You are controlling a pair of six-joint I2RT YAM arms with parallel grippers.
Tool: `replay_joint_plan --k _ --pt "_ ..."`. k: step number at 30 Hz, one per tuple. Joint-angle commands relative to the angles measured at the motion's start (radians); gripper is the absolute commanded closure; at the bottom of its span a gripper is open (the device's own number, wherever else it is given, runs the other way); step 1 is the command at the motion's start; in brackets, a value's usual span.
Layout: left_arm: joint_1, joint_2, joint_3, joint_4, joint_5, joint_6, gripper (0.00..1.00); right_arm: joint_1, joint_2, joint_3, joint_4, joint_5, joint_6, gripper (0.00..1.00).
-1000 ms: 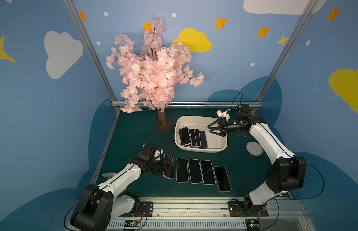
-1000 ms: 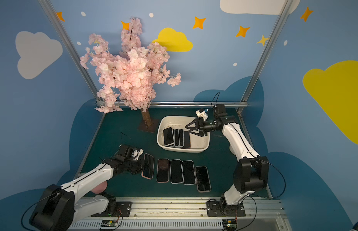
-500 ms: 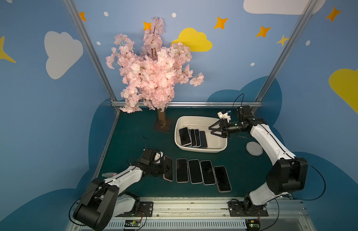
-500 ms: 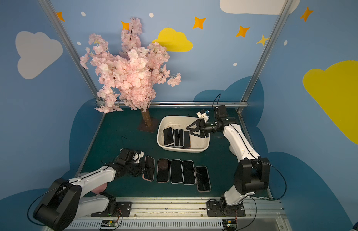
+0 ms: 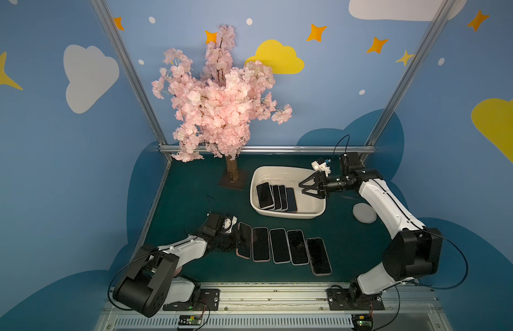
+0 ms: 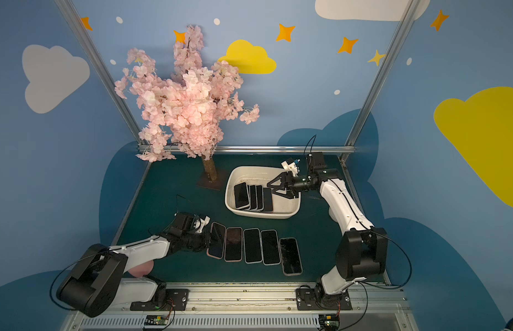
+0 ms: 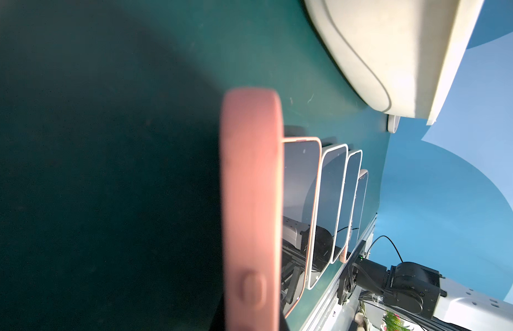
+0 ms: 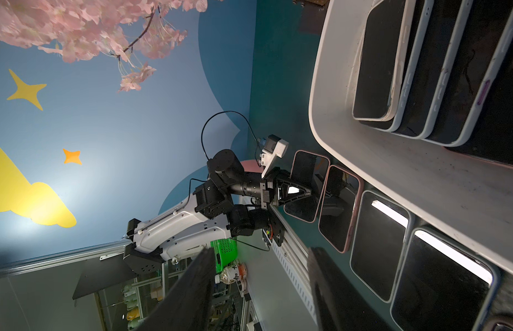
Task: Take the phone out of the storage box
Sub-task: Place the phone at the center of the board.
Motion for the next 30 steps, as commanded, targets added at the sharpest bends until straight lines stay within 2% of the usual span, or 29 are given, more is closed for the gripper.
replay_joint_plan --k 1,7,14,19,23,26,27,30 --pt "-0.001 0.013 0.003 -0.053 0.013 0.013 0.87 0.009 -0.013 -0.004 -0.021 0.013 -0.015 0.44" --pt "-0.001 -0.018 0.019 -0.173 -0.054 0.036 0.58 0.010 -0.007 -0.001 -0.023 0.018 -0.015 0.43" --pt "0.000 -0.083 0.042 -0.299 -0.131 0.059 0.39 0.028 0.001 0.010 -0.045 0.061 -0.033 0.43" --pt "0.002 -0.151 0.099 -0.452 -0.236 0.076 0.31 0.097 0.040 0.092 -0.195 0.218 -0.133 0.42" --pt "0.003 -0.201 0.158 -0.560 -0.307 0.083 0.27 0.179 0.112 0.184 -0.323 0.409 -0.185 0.42" --pt "0.001 -0.225 0.214 -0.652 -0.347 0.082 0.12 0.232 0.182 0.248 -0.388 0.499 -0.202 0.42" --pt "0.001 -0.234 0.233 -0.681 -0.349 0.080 0.01 0.251 0.202 0.257 -0.391 0.513 -0.203 0.42" --pt "0.003 -0.280 0.277 -0.739 -0.390 0.066 0.00 0.286 0.261 0.283 -0.397 0.526 -0.194 0.42"
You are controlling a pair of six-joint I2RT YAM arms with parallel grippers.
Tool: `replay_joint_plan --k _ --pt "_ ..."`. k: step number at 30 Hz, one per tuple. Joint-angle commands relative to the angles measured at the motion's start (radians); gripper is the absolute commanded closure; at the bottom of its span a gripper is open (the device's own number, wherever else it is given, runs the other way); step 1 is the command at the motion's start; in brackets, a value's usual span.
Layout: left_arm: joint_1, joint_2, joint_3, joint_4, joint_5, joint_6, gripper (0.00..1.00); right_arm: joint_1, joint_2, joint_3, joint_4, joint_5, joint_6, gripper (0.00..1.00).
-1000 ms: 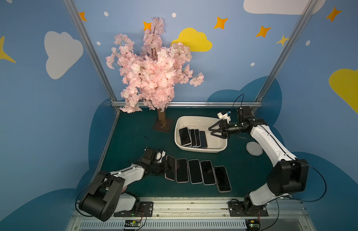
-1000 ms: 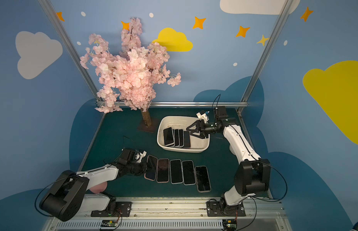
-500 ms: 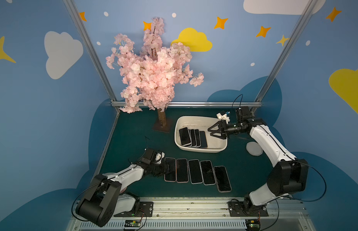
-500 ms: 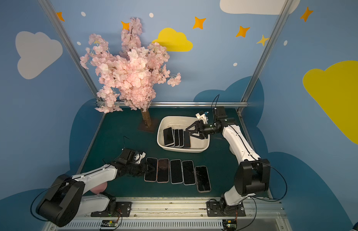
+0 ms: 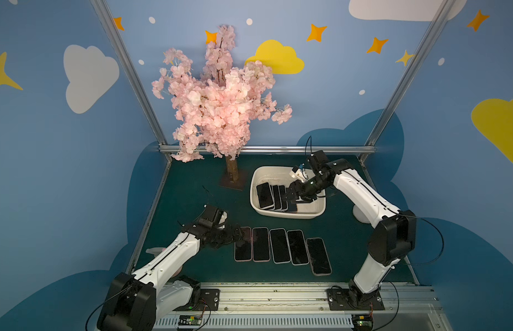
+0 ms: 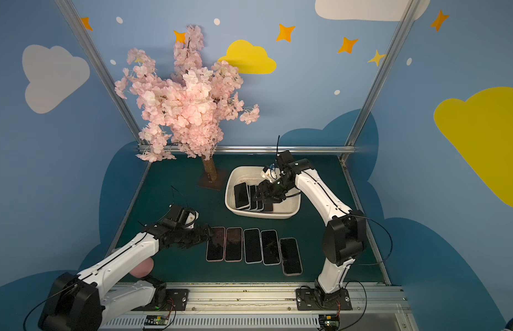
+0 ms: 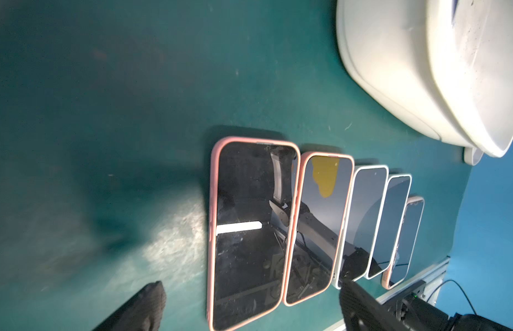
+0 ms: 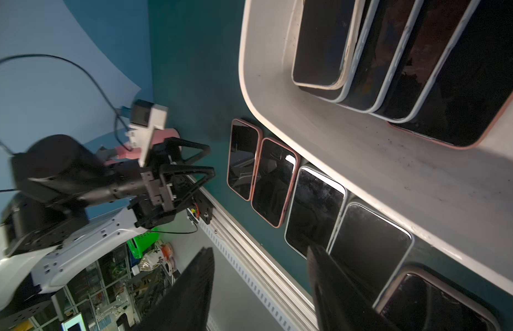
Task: Take the phone out of the storage box
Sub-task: Place the phone at the center of the board, then pick up the phone from the storage box.
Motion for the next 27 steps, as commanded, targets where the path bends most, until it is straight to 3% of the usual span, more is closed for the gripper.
replay_joint_plan --k 1,5,10,11,13,18,27 --pt "0.002 -0.061 0.053 -0.139 -0.058 -0.008 0.00 0.032 0.065 0.044 -0.090 0.084 -0.021 0.42" --pt "0.001 -0.156 0.098 -0.143 -0.043 -0.033 0.00 0.070 0.129 0.107 -0.125 0.168 0.007 0.42" --pt "0.013 -0.211 0.142 -0.071 0.023 -0.027 0.00 0.126 0.194 0.230 -0.219 0.388 0.062 0.37" --pt "0.018 -0.206 0.158 -0.068 0.038 -0.024 0.00 0.143 0.207 0.258 -0.240 0.438 0.078 0.31" --pt "0.026 -0.197 0.191 -0.070 0.055 -0.031 0.00 0.176 0.233 0.308 -0.270 0.501 0.099 0.03" --pt "0.043 -0.232 0.244 -0.145 0.079 -0.013 0.00 0.243 0.327 0.427 -0.289 0.647 0.150 0.02" --pt "0.062 -0.437 0.164 -0.229 0.093 0.001 0.00 0.348 0.551 0.641 -0.251 0.791 0.203 0.01"
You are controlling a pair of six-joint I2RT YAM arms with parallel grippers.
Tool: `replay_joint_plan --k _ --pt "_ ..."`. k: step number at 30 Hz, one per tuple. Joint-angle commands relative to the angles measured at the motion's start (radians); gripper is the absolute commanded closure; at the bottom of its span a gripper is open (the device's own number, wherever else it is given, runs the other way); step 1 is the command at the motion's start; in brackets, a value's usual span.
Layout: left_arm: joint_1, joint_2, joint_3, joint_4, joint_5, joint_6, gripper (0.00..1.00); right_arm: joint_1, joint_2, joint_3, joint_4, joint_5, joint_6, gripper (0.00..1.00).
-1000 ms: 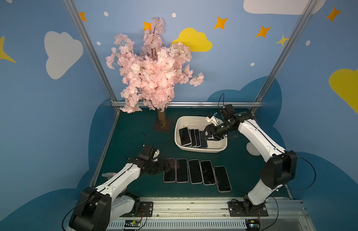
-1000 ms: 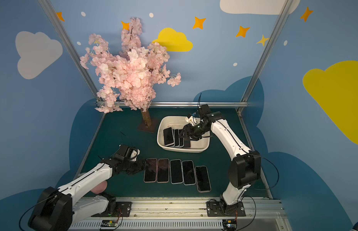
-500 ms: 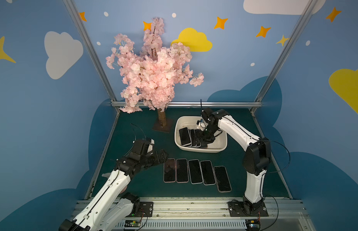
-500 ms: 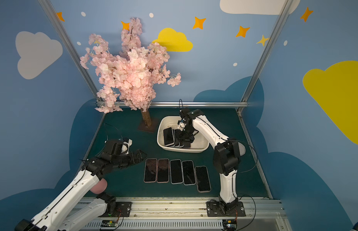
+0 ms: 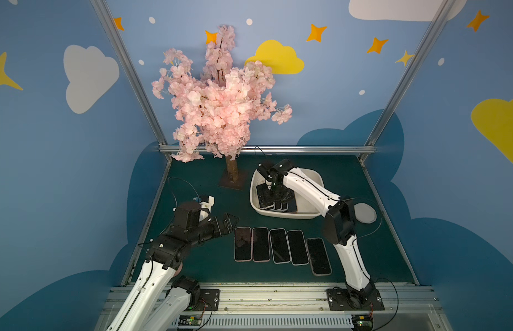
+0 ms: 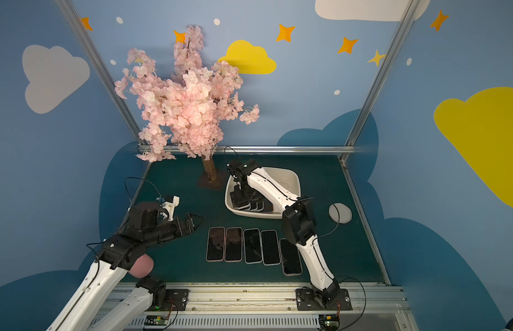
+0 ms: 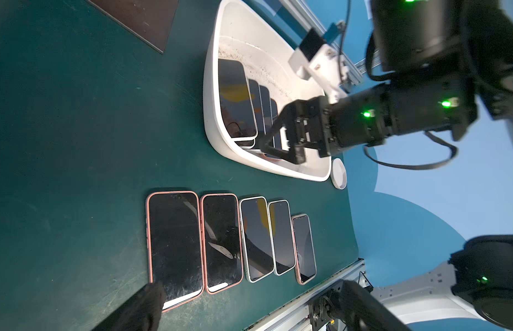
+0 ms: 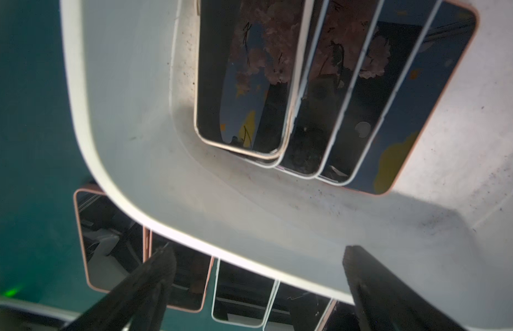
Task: Take the phone out of the storage box
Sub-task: Pick up the phone from the storage box.
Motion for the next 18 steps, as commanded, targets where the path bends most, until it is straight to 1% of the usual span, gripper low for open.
replay_joint_plan --k 1,4,7,9,11,12,15,18 --pt "0.006 -0.041 -0.016 -0.077 0.015 0.038 0.00 0.026 0.075 0.098 -0.015 0.080 0.025 0.01" --pt "0.007 -0.037 0.001 -0.110 0.001 0.085 0.00 0.031 0.144 0.176 -0.011 0.086 0.015 0.02" --pt "0.007 -0.017 0.030 -0.157 -0.021 0.114 0.00 0.035 0.196 0.220 -0.009 0.104 -0.012 0.01" --pt "0.007 -0.014 0.028 -0.165 -0.006 0.140 0.00 0.040 0.214 0.221 0.012 0.115 -0.033 0.01" --pt "0.007 -0.016 0.030 -0.186 -0.019 0.160 0.00 0.043 0.234 0.221 0.028 0.130 -0.048 0.01" --pt "0.007 -0.021 0.028 -0.192 -0.034 0.155 0.00 0.043 0.241 0.222 0.035 0.129 -0.047 0.01" --pt "0.008 -0.034 0.009 -0.174 -0.028 0.149 0.00 0.046 0.261 0.220 0.068 0.124 -0.061 0.01" --pt "0.008 -0.035 0.010 -0.174 -0.027 0.155 0.00 0.052 0.278 0.218 0.093 0.160 -0.070 0.01"
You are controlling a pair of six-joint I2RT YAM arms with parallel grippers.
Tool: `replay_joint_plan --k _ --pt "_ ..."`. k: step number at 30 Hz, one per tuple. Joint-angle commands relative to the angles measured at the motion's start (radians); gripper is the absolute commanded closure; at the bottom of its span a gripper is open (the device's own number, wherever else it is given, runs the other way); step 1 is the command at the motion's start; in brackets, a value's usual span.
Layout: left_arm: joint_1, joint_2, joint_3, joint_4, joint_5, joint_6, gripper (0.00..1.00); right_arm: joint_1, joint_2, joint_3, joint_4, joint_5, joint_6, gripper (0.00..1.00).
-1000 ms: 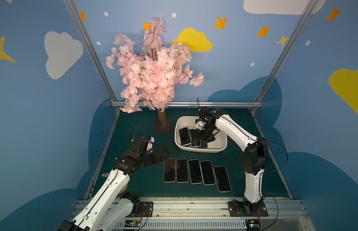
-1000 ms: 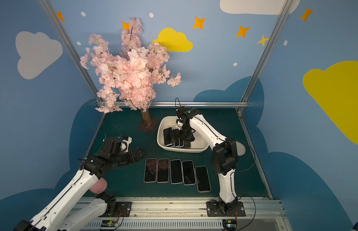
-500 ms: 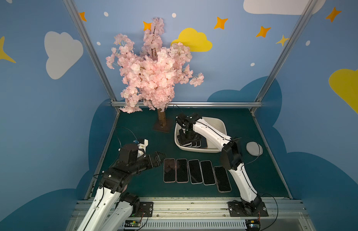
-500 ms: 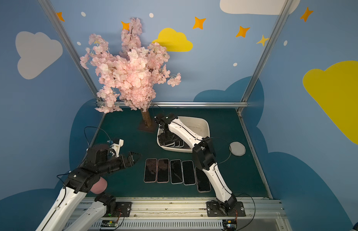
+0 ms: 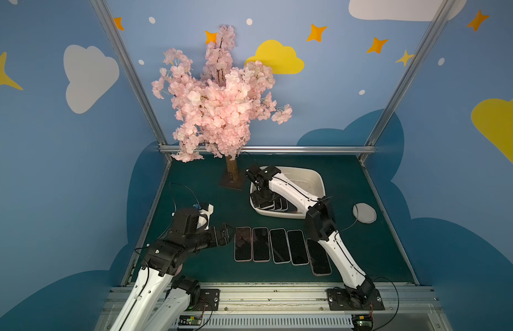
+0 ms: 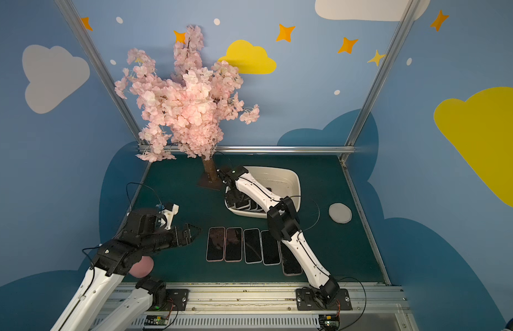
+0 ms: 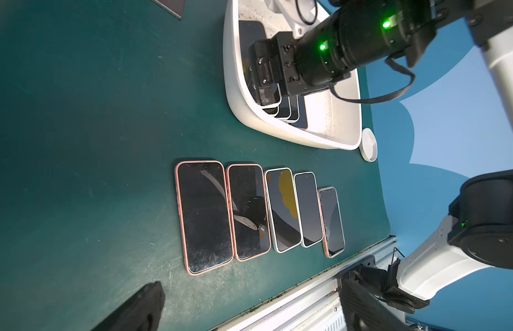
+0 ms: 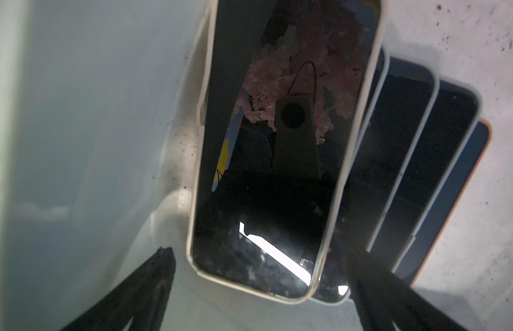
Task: Take the phone out of the storage box
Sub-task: Pick up the phone from the storage box.
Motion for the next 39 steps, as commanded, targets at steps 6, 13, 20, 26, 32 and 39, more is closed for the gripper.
replay_joint_plan --k 6,13,20,26,32,39 --pt "0.004 0.003 0.011 -0.018 -0.005 0.037 0.00 0.026 0.076 -0.006 0.054 0.067 -0.024 0.02" --pt "0.005 -0.011 0.005 -0.037 -0.010 0.019 0.00 0.020 0.120 -0.012 0.053 0.087 -0.056 0.02" --pt "0.010 -0.022 -0.001 -0.032 -0.008 0.000 0.00 -0.019 0.052 -0.130 0.022 0.157 0.033 0.03" --pt "0.009 -0.021 -0.024 0.006 0.020 -0.039 0.00 -0.090 -0.056 -0.272 0.022 0.154 0.096 0.03" --pt "0.010 -0.007 -0.040 0.043 0.027 -0.067 0.00 -0.141 -0.094 -0.292 0.018 0.093 0.055 0.03" --pt "0.011 0.031 -0.025 0.075 0.008 -0.088 0.00 -0.153 -0.108 -0.278 -0.004 0.068 0.024 0.03"
